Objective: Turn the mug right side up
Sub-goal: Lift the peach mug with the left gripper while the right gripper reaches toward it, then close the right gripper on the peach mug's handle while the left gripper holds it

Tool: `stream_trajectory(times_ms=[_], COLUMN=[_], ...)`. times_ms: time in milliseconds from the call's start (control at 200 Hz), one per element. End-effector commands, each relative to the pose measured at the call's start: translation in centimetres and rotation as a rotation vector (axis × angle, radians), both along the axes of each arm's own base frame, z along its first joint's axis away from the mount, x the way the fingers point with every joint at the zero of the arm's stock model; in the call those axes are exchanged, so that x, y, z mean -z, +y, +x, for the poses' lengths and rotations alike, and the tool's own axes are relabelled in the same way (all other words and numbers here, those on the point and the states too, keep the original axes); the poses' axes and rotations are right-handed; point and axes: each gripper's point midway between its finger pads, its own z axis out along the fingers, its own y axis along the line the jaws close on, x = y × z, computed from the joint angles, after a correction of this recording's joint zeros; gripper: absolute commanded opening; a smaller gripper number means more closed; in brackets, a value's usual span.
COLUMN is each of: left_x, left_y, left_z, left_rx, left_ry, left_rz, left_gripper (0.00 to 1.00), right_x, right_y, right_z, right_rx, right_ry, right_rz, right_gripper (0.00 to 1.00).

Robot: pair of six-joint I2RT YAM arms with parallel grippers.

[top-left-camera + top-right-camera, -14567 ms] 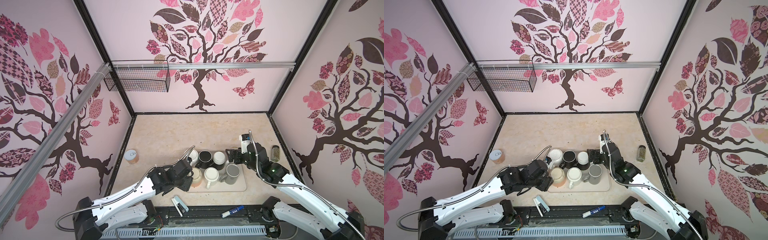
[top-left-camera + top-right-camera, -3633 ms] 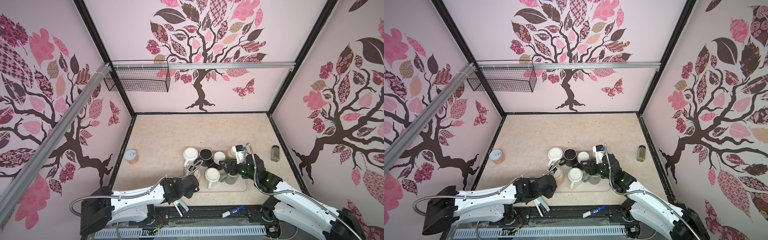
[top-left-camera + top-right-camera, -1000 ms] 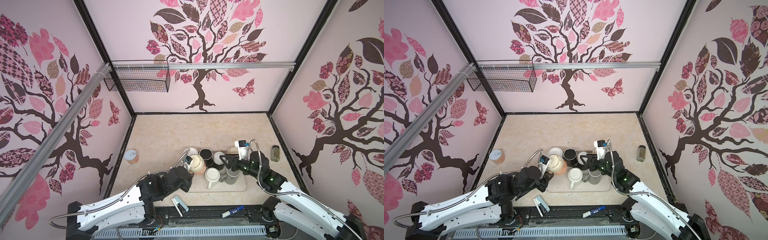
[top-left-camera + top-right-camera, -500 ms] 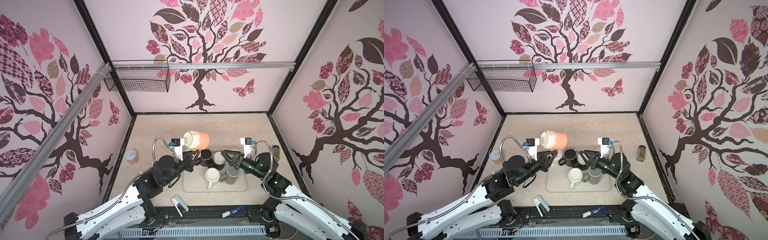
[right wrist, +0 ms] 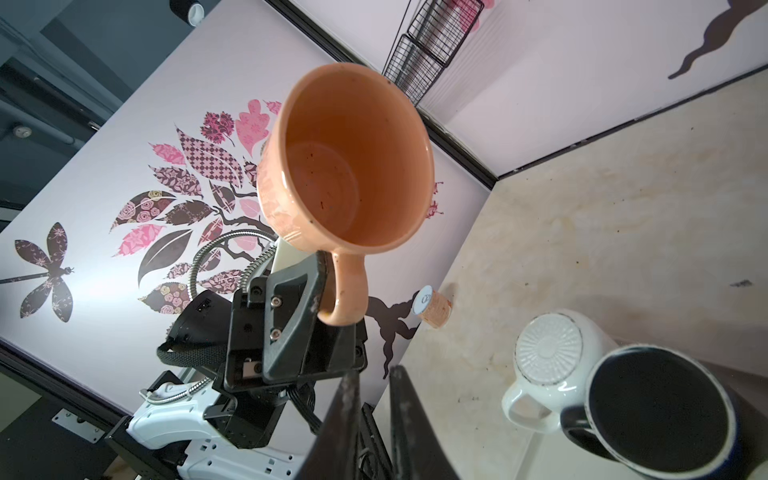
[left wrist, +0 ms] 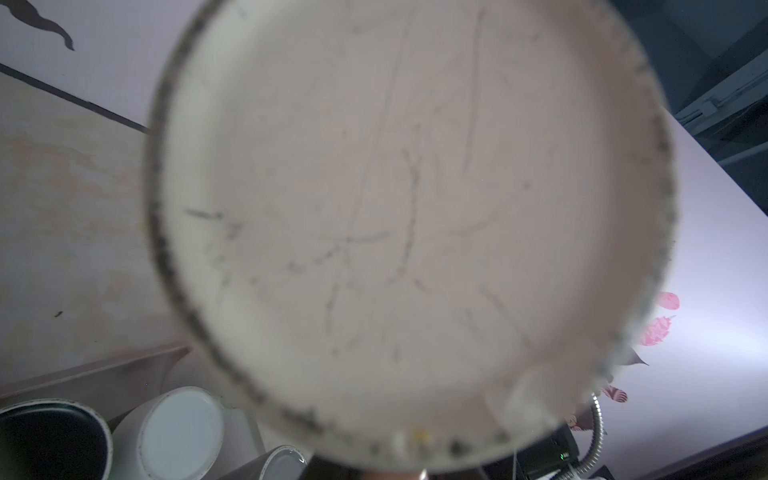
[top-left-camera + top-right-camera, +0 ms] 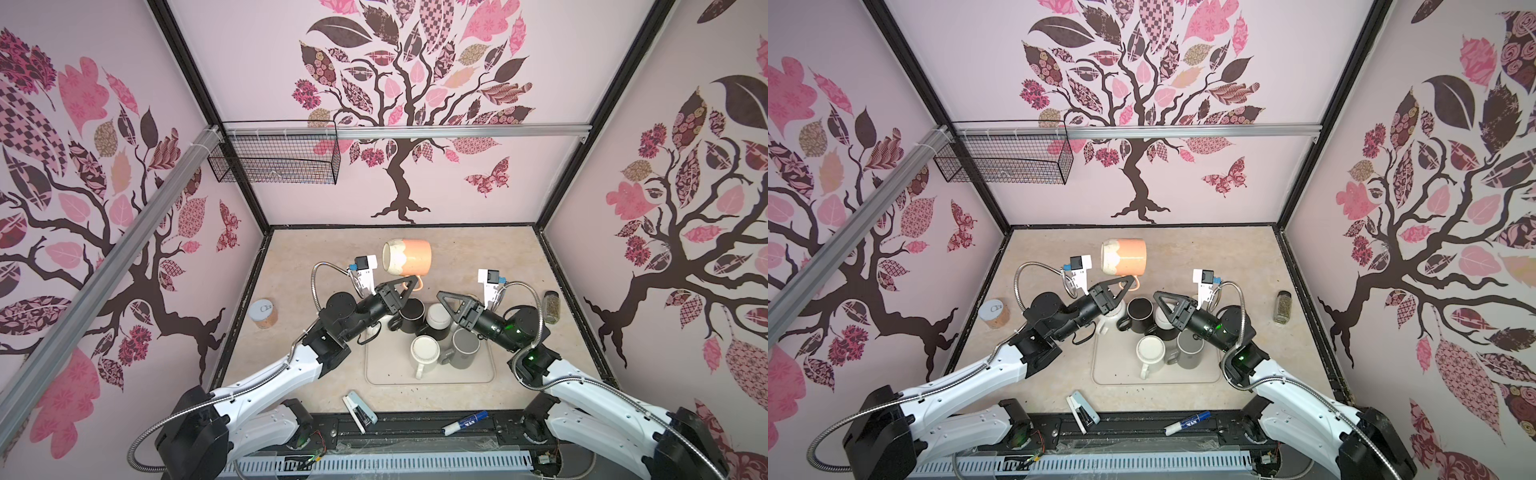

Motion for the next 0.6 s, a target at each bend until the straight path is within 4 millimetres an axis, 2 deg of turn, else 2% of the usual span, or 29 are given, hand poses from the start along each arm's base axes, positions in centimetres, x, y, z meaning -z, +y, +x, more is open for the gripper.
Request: stream_trajectory(times_ms=[0, 105, 230, 595], left_x=[-7.3, -7.0, -7.1, -7.3], left_y=[0.4, 0.1, 0.0, -0.7], left_z=[-2.3, -2.3, -2.3, -2.6], left_rx=[0.090, 0.105, 0.111, 0.160], left_ry=[-0.201, -0.200, -0.205, -0.214], left_rz=[-0.209, -0.209, -0.213, -0.228], left_gripper=[0.00, 0.00, 0.00, 0.00], right_x=[-4.8, -5.2, -5.3, -6.1], right_y=[0.2, 0.4, 0.6, 1.2], right_z=[-0.4, -0.4, -0.6, -0.6], right_rx=[-0.040, -0.058, -0.077, -0.105], right_ry=[-0.095, -0.093, -0.093, -0.114], right_rz=[0.121, 0.144, 0.145, 0.146], right_gripper=[0.26, 0.35, 0.40, 0.39])
